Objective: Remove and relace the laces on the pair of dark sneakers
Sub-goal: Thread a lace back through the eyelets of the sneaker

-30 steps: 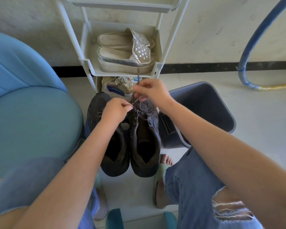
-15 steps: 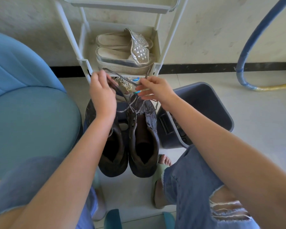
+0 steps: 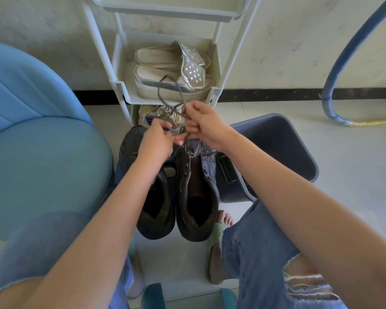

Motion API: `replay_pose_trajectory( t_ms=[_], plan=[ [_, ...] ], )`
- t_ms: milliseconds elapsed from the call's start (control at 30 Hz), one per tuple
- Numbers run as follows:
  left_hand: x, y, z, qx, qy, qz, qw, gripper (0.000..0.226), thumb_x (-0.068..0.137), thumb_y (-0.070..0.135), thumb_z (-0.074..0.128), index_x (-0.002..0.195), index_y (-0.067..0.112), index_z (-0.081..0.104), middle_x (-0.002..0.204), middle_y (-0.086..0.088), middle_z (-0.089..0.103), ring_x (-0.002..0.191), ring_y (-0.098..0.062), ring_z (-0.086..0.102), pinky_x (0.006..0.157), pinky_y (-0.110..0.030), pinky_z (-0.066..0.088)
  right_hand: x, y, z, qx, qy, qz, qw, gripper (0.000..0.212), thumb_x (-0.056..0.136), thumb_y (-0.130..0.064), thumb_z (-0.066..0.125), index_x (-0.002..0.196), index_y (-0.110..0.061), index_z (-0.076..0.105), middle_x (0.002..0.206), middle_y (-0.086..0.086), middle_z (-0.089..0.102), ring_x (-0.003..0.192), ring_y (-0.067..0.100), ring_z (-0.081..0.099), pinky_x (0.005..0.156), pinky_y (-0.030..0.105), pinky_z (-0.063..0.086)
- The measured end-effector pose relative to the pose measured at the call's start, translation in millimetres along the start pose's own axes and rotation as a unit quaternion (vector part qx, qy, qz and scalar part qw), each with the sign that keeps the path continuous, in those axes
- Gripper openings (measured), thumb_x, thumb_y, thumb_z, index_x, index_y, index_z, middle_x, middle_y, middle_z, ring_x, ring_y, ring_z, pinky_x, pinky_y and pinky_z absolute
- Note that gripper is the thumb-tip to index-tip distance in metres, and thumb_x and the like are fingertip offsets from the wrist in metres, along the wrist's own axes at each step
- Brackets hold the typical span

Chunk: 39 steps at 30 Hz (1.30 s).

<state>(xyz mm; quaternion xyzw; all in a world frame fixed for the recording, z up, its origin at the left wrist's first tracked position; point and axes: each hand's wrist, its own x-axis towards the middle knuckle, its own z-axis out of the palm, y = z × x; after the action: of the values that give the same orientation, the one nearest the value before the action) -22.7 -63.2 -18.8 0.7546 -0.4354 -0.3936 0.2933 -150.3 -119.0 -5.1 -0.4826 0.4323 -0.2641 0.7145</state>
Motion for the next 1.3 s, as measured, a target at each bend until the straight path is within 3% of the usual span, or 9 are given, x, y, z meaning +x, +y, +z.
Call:
replay_pose_trajectory(
  t_ms=[100, 267, 433, 500, 567, 700, 867, 1033, 1300],
  plan=[
    [-4.4, 6.7, 2.6, 0.024, 0.084, 0.099, 0.991, 0.023, 0.094, 0.009, 0.043, 0.116, 0.012, 0.039, 0.087, 0.003, 0.067, 0.069, -0.017, 0.058, 0.063, -0.034, 0.043, 0.3, -8.3, 2.6, 0.21, 0.023, 0.012, 0.977, 0.016, 0.104, -0.014, 0.034, 0.097, -0.01, 0.048, 0.057, -0.005, 0.033, 0.048, 0.007, 0.035, 0.083, 0.037, 0.05],
    [-4.7, -6.6, 3.7, 0.198, -0.231, 0.028, 0.952, 0.039, 0.08, 0.021, 0.072, 0.113, 0.012, 0.053, 0.101, 0.002, 0.065, 0.092, -0.016, 0.06, 0.084, -0.031, 0.045, -2.9, -19.1, 14.5, 0.314, 0.002, 0.011, 0.949, 0.021, 0.104, -0.008, 0.031, 0.09, -0.009, 0.047, 0.054, -0.003, 0.031, 0.043, 0.009, 0.036, 0.062, 0.031, 0.057],
    [-4.3, -14.6, 19.6, 0.205, -0.082, 0.071, 0.973, 0.027, 0.09, 0.033, 0.061, 0.095, 0.007, 0.066, 0.086, -0.006, 0.064, 0.088, -0.025, 0.061, 0.075, -0.032, 0.042, -5.7, -25.7, 22.0, 0.341, -0.068, 0.009, 0.938, 0.023, 0.104, -0.007, 0.027, 0.091, -0.006, 0.047, 0.056, 0.0, 0.038, 0.048, 0.011, 0.042, 0.06, 0.029, 0.056],
    [-3.5, -15.4, 19.9, 0.213, -0.045, 0.074, 0.973, 0.024, 0.094, 0.026, 0.054, 0.09, 0.005, 0.066, 0.082, -0.006, 0.062, 0.083, -0.027, 0.06, 0.07, -0.032, 0.041, -6.4, -22.2, 18.3, 0.267, -0.051, 0.014, 0.962, 0.022, 0.103, -0.007, 0.033, 0.089, -0.007, 0.05, 0.07, 0.006, 0.052, 0.064, 0.017, 0.056, 0.073, 0.034, 0.058],
    [-1.1, -13.0, 17.8, 0.196, -0.01, 0.071, 0.978, 0.018, 0.097, 0.015, 0.047, 0.097, 0.004, 0.062, 0.081, 0.0, 0.055, 0.081, -0.02, 0.055, 0.071, -0.028, 0.038, -6.4, -17.2, 8.0, 0.002, 0.044, 0.044, 0.998, 0.015, 0.1, -0.006, 0.043, 0.09, -0.008, 0.055, 0.088, 0.006, 0.059, 0.083, 0.017, 0.062, 0.086, 0.038, 0.054],
    [6.6, -8.2, 9.9, 0.078, 0.058, 0.033, 0.995, 0.024, 0.101, 0.023, 0.039, 0.096, 0.006, 0.055, 0.092, -0.01, 0.064, 0.09, -0.032, 0.061, 0.078, -0.043, 0.048, -22.7, -7.1, -8.8, -0.537, -0.021, 0.185, 0.823, 0.027, 0.096, -0.014, 0.051, 0.119, -0.005, 0.063, 0.123, 0.011, 0.061, 0.118, 0.028, 0.056, 0.098, 0.037, 0.047],
    [0.0, -0.3, 11.7, 0.053, 0.086, 0.058, 0.993, 0.026, 0.103, 0.025, 0.033, 0.088, 0.009, 0.047, 0.082, -0.005, 0.056, 0.085, -0.027, 0.051, 0.07, -0.036, 0.036, -27.3, 4.7, -0.9, -0.41, -0.101, 0.353, 0.835, 0.03, 0.096, -0.004, 0.053, 0.123, 0.006, 0.058, 0.151, 0.015, 0.034, 0.124, 0.046, 0.048, 0.073, 0.042, 0.059],
    [-3.9, 1.0, 13.5, -0.032, 0.112, 0.092, 0.989, 0.03, 0.102, 0.028, 0.033, 0.085, 0.009, 0.049, 0.07, -0.002, 0.067, 0.076, -0.023, 0.06, 0.069, -0.035, 0.042, -21.9, 25.5, 13.1, -0.522, -0.057, 0.287, 0.801, 0.032, 0.094, 0.0, 0.05, 0.124, 0.009, 0.054, 0.125, 0.025, 0.058, 0.105, 0.039, 0.063, 0.087, 0.041, 0.055],
    [6.4, 3.7, 3.9, -0.053, 0.065, 0.068, 0.994, 0.022, 0.099, 0.022, 0.042, 0.098, 0.012, 0.062, 0.081, 0.006, 0.068, 0.052, -0.008, 0.044, 0.056, -0.028, 0.039, -22.2, 11.4, -14.2, -0.408, 0.051, 0.19, 0.891, 0.026, 0.096, -0.011, 0.052, 0.114, 0.005, 0.062, 0.114, 0.022, 0.065, 0.094, 0.031, 0.065, 0.086, 0.037, 0.055]
  ],
)
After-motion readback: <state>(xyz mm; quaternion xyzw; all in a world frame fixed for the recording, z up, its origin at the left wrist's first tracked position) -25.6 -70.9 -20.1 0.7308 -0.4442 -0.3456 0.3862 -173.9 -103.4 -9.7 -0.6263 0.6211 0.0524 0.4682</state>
